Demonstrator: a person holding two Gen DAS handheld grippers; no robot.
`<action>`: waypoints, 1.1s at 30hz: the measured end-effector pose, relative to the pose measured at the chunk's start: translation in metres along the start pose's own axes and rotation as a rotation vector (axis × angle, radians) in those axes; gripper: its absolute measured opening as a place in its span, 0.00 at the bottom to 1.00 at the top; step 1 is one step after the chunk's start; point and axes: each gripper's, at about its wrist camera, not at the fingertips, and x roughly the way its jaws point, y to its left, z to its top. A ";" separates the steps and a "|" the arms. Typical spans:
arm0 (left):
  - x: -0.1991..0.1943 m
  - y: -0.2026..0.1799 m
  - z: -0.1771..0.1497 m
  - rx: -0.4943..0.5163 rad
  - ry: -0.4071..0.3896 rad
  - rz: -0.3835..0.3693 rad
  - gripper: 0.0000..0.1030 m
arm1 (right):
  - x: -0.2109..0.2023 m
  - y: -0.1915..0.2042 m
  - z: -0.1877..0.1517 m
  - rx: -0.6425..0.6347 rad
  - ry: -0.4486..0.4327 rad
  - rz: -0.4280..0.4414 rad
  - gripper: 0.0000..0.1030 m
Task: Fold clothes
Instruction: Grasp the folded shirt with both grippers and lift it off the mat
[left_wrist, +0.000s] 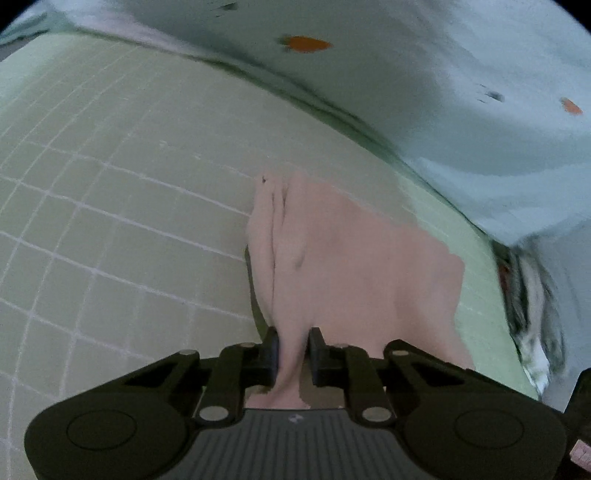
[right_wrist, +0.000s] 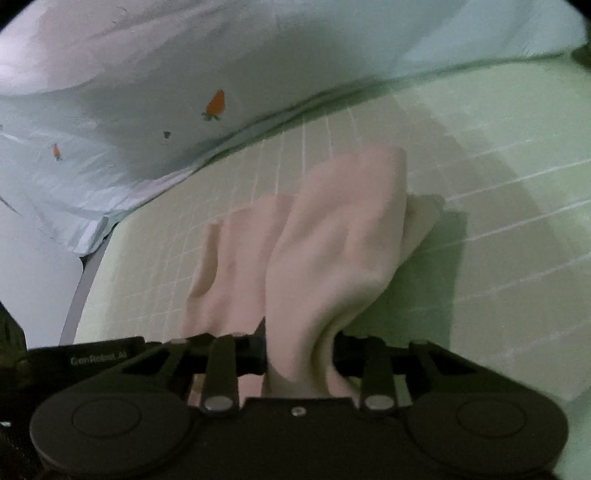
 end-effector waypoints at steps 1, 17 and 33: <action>-0.004 -0.008 -0.003 0.015 0.000 -0.013 0.16 | -0.012 -0.005 -0.002 0.004 -0.013 -0.005 0.29; 0.025 -0.294 -0.092 0.344 -0.039 -0.204 0.17 | -0.231 -0.193 0.024 -0.015 -0.290 -0.130 0.30; 0.097 -0.598 -0.076 0.441 -0.260 -0.381 0.17 | -0.403 -0.399 0.199 -0.277 -0.564 -0.188 0.31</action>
